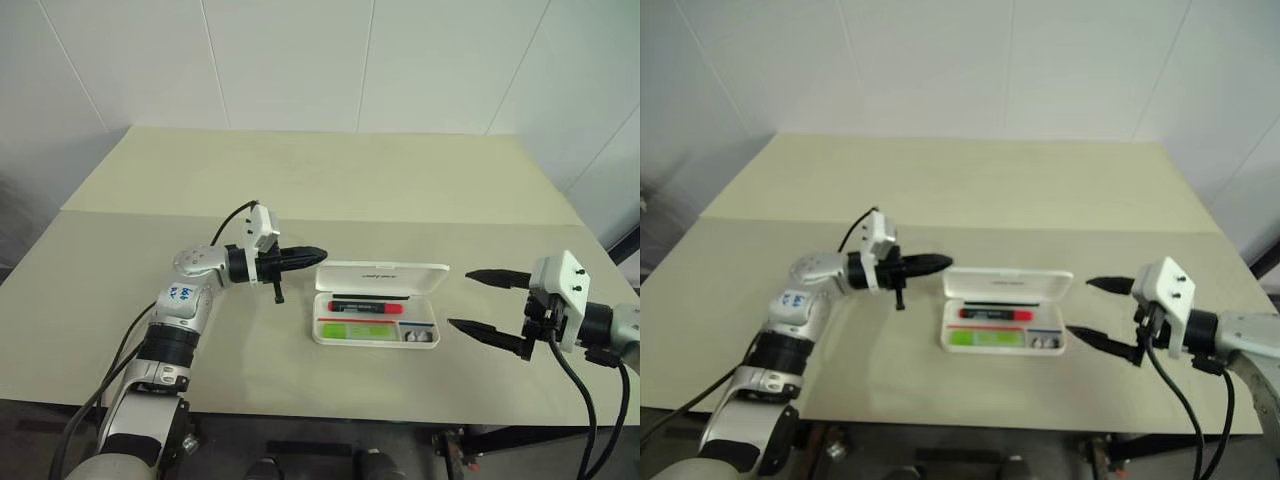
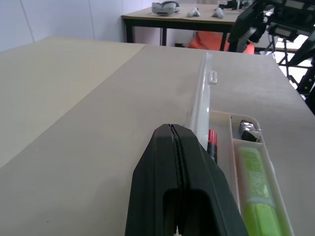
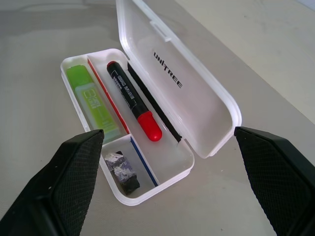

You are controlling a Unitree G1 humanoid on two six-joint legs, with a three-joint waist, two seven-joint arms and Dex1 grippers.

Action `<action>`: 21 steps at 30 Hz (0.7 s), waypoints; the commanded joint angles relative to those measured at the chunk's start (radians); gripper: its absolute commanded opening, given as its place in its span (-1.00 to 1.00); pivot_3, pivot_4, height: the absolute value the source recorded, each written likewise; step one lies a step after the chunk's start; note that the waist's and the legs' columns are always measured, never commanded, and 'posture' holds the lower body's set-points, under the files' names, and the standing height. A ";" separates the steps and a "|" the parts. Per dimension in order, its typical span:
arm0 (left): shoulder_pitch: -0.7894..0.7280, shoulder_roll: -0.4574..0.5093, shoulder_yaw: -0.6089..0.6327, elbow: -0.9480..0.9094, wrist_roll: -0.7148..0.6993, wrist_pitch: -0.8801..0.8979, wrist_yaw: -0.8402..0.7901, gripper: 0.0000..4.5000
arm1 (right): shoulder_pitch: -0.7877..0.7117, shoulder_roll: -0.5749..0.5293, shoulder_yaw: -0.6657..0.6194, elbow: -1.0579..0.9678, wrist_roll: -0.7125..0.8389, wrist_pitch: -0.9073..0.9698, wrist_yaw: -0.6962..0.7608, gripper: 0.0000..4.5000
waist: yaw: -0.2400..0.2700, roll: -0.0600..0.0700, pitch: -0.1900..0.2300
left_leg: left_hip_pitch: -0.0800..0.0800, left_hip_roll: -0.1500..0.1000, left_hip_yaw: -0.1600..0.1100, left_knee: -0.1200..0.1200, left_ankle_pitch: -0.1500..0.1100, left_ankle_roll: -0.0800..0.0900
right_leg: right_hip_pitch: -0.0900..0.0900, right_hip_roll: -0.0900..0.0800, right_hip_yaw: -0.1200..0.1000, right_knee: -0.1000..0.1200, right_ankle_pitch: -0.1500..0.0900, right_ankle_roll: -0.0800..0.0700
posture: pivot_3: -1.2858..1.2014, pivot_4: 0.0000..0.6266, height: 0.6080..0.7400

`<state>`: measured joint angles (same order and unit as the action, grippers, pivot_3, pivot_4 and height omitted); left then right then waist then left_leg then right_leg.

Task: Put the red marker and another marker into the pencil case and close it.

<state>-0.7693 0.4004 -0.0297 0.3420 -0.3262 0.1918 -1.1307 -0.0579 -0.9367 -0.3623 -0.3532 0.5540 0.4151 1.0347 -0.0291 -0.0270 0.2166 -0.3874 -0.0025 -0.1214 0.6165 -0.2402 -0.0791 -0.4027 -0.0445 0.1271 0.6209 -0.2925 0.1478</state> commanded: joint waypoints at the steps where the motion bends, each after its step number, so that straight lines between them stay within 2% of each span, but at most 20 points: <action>1: 0.014 0.024 -0.004 -0.070 -0.024 -0.014 -0.052 -0.99 | 0.013 -0.006 -0.048 -0.037 0.025 0.006 -0.005 1.00 | -0.001 0.000 0.000 | 0.000 0.000 0.000 0.000 0.000 0.000 | 0.000 0.000 0.000 0.000 0.000 0.000 | 0.03 -0.52 1.00; 11: 0.033 0.041 -0.067 -0.083 0.019 -0.046 -0.126 -0.99 | 0.008 0.001 -0.114 -0.070 0.163 0.138 -0.051 1.00 | 0.000 0.000 0.000 | 0.000 0.000 0.000 0.000 0.000 0.000 | 0.000 0.000 0.000 0.000 0.000 0.000 | 0.03 -0.52 1.00; 21: 0.005 -0.014 0.030 -0.053 -0.060 -0.081 -0.068 -0.99 | 0.079 0.017 -0.116 -0.104 0.140 0.115 -0.067 1.00 | 0.000 0.000 0.000 | 0.000 0.000 0.000 0.000 0.000 0.000 | 0.000 0.000 0.000 0.000 0.000 0.000 | 0.03 -0.52 1.00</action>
<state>-0.7368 0.3915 -0.0374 0.2922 -0.3549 0.1283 -1.2206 0.0197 -0.9275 -0.4457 -0.4279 0.6896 0.5470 0.9759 -0.0296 -0.0270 0.2166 -0.3873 -0.0024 -0.1214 0.6166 -0.2402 -0.0790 -0.4027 -0.0445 0.1272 0.6208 -0.2925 0.1477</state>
